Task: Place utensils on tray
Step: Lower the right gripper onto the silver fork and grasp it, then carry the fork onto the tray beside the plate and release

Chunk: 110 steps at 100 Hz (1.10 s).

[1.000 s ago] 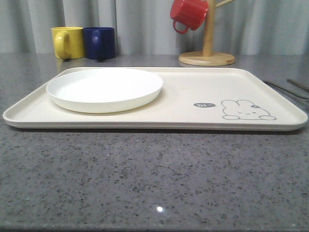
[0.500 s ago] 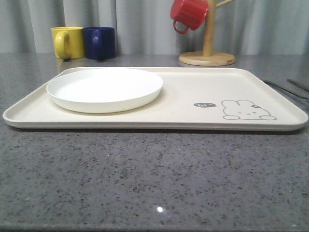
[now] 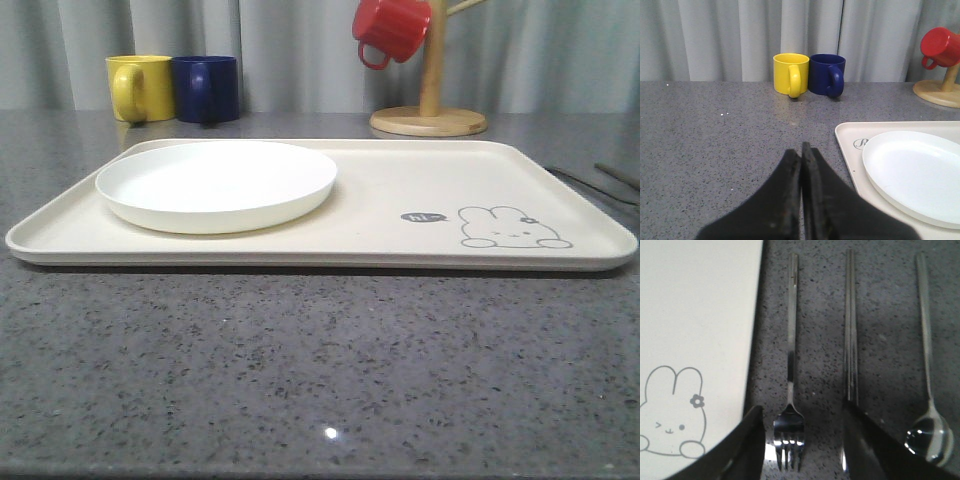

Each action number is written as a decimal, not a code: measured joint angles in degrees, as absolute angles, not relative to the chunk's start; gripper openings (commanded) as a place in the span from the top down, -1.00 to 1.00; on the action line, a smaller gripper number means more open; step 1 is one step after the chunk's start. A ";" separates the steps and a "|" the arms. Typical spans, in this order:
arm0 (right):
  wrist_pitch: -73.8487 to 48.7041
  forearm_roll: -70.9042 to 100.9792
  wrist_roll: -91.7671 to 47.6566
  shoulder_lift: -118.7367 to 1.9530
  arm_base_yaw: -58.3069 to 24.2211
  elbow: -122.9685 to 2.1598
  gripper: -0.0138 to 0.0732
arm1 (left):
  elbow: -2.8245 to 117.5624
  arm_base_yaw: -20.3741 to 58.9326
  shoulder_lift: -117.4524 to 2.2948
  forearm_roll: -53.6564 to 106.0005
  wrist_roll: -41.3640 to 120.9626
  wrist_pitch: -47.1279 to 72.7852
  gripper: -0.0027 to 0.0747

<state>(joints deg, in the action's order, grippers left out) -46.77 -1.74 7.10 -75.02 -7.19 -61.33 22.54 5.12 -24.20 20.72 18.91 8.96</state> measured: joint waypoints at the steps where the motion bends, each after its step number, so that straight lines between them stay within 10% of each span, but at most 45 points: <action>1: -46.77 -1.74 7.09 -75.33 -7.33 -61.46 -0.14 | 22.54 5.12 -24.20 20.72 18.91 8.96 0.98; 83: -44.57 -1.54 6.87 -91.11 -8.21 -64.60 -0.14 | 22.54 5.12 -24.20 20.72 18.91 8.96 0.98; 110: -44.35 -1.17 6.87 -91.24 -8.21 -64.60 0.59 | 22.54 5.12 -24.20 20.72 18.91 8.96 0.98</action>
<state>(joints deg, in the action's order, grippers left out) -44.35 -1.17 6.87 -91.24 -8.21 -64.60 22.54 5.12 -24.20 20.72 18.91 8.96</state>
